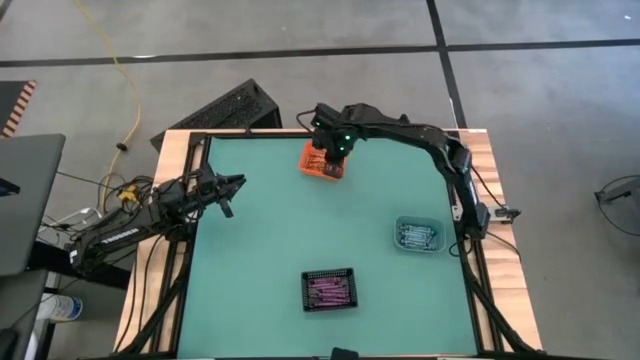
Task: Sort crayons
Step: Adjust the orange bin
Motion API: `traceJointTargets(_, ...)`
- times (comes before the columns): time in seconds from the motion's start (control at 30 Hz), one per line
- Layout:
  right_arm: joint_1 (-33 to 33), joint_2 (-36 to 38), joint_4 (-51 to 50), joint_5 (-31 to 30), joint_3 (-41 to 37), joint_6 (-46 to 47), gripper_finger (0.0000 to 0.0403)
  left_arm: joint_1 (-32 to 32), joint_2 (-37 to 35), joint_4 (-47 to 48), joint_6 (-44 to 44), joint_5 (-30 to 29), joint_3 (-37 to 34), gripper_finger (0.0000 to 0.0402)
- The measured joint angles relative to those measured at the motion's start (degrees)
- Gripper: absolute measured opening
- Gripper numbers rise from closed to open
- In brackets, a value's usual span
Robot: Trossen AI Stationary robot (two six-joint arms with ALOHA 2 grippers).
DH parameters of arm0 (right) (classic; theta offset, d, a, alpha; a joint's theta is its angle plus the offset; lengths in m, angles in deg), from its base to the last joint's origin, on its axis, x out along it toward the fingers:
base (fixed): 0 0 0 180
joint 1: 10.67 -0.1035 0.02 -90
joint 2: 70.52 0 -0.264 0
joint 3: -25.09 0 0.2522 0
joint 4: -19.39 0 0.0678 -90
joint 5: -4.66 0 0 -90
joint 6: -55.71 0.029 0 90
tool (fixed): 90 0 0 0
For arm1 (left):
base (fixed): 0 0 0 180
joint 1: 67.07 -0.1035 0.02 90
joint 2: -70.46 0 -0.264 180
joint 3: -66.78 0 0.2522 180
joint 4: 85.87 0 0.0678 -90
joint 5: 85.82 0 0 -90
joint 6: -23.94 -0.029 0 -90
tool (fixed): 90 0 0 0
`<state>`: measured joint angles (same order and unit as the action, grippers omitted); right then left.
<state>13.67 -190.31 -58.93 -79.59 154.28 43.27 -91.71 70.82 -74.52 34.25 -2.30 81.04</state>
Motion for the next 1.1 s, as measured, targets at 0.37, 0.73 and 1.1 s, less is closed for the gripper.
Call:
traceJointTargets(0.37, -11.28, 27.04, 3.62, 0.7, -26.66, 9.98, 0.0093, 0.0, 0.0, 0.02, 0.0, 0.02, 0.0, 0.0057)
traceJointTargets(0.73, -43.89, 49.79, 22.71, -2.83, -61.01, 41.47, 0.0093, 0.0, 0.0, 0.02, 0.02, 0.02, 0.0, 0.0057)
traceJointTargets(1.1, -32.94, 43.34, 52.23, -14.88, -66.14, 23.63, 0.0093, 0.0, 0.0, 0.02, 0.0, 0.02, 0.0, 0.0057)
